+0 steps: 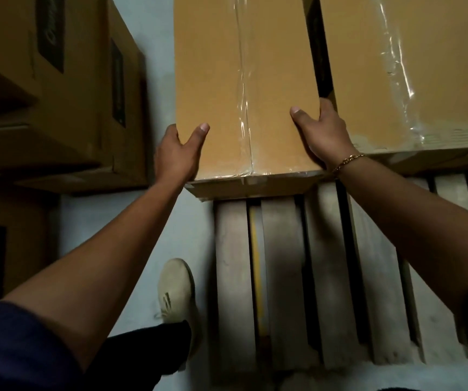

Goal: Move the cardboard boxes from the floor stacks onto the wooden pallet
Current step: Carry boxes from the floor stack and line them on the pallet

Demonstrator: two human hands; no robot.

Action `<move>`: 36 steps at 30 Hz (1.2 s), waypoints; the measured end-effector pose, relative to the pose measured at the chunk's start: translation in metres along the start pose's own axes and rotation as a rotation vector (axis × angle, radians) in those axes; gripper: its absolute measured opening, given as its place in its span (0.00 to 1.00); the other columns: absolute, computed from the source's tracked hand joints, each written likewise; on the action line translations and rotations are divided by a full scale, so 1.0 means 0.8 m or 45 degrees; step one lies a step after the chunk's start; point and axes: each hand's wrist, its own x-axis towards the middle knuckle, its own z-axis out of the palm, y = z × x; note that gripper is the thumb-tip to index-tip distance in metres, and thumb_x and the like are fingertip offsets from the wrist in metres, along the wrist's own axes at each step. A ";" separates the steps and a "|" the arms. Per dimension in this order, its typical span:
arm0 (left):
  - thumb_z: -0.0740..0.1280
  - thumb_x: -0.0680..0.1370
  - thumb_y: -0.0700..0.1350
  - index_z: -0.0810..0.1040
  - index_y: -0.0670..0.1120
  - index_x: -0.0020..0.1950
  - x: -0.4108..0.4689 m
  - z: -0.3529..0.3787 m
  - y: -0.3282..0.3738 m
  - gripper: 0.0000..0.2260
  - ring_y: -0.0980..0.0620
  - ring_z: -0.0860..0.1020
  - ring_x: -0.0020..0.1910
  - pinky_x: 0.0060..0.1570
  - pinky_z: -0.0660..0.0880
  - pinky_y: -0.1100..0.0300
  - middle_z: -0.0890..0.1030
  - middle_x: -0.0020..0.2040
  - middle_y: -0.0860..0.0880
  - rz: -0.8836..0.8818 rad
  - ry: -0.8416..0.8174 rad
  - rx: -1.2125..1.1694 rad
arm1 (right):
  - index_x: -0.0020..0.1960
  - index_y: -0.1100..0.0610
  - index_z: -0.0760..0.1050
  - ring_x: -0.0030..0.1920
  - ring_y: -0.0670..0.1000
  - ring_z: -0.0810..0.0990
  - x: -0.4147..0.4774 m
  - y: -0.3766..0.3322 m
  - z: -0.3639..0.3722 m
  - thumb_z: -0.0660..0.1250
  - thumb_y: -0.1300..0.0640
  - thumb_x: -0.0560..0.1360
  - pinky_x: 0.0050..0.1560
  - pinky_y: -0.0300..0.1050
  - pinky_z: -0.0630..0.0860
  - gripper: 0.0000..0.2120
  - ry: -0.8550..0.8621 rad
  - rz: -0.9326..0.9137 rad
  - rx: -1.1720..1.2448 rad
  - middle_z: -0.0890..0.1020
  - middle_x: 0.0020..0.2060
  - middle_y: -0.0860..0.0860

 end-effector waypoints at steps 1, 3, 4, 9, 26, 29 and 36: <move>0.65 0.78 0.66 0.76 0.48 0.63 0.004 0.006 -0.003 0.24 0.49 0.78 0.52 0.51 0.74 0.55 0.79 0.53 0.51 0.012 0.007 -0.003 | 0.75 0.54 0.67 0.69 0.56 0.75 0.007 0.007 0.005 0.64 0.36 0.78 0.67 0.49 0.72 0.33 0.015 -0.013 -0.001 0.77 0.69 0.52; 0.65 0.79 0.65 0.76 0.48 0.62 0.011 0.015 -0.010 0.23 0.49 0.78 0.52 0.49 0.73 0.56 0.79 0.52 0.52 0.019 0.026 -0.001 | 0.74 0.54 0.69 0.66 0.56 0.77 0.016 0.016 0.012 0.65 0.38 0.79 0.64 0.46 0.73 0.30 0.033 -0.036 -0.005 0.79 0.67 0.51; 0.65 0.78 0.65 0.76 0.48 0.62 0.014 0.020 -0.015 0.23 0.48 0.78 0.52 0.50 0.74 0.55 0.79 0.51 0.52 0.017 0.034 -0.001 | 0.73 0.54 0.69 0.66 0.56 0.77 0.019 0.020 0.015 0.64 0.38 0.79 0.64 0.47 0.73 0.29 0.039 -0.050 -0.016 0.79 0.67 0.51; 0.63 0.77 0.71 0.76 0.48 0.62 0.019 0.042 -0.028 0.29 0.46 0.77 0.51 0.49 0.74 0.52 0.81 0.54 0.49 0.062 0.080 0.092 | 0.77 0.57 0.62 0.68 0.60 0.75 0.026 0.046 0.025 0.60 0.37 0.81 0.65 0.53 0.74 0.33 0.079 -0.097 -0.151 0.76 0.70 0.55; 0.59 0.67 0.80 0.69 0.48 0.74 0.003 0.036 -0.017 0.47 0.40 0.77 0.64 0.63 0.76 0.41 0.77 0.68 0.44 0.005 0.014 0.008 | 0.80 0.57 0.61 0.77 0.54 0.65 -0.016 0.044 0.023 0.61 0.45 0.83 0.72 0.49 0.66 0.30 0.311 -0.500 -0.340 0.63 0.79 0.53; 0.68 0.69 0.75 0.70 0.46 0.75 0.008 0.036 -0.032 0.44 0.44 0.77 0.63 0.66 0.75 0.43 0.78 0.66 0.47 -0.041 -0.060 -0.209 | 0.73 0.56 0.70 0.66 0.53 0.74 -0.046 0.063 0.009 0.66 0.48 0.80 0.62 0.46 0.71 0.24 0.487 -0.585 -0.155 0.73 0.70 0.52; 0.73 0.76 0.57 0.73 0.51 0.69 0.000 0.042 -0.045 0.25 0.54 0.79 0.53 0.51 0.76 0.56 0.81 0.55 0.54 -0.075 -0.223 -0.482 | 0.80 0.51 0.60 0.81 0.53 0.54 -0.047 0.112 -0.050 0.59 0.36 0.81 0.77 0.58 0.50 0.33 0.459 -0.338 -0.469 0.60 0.81 0.50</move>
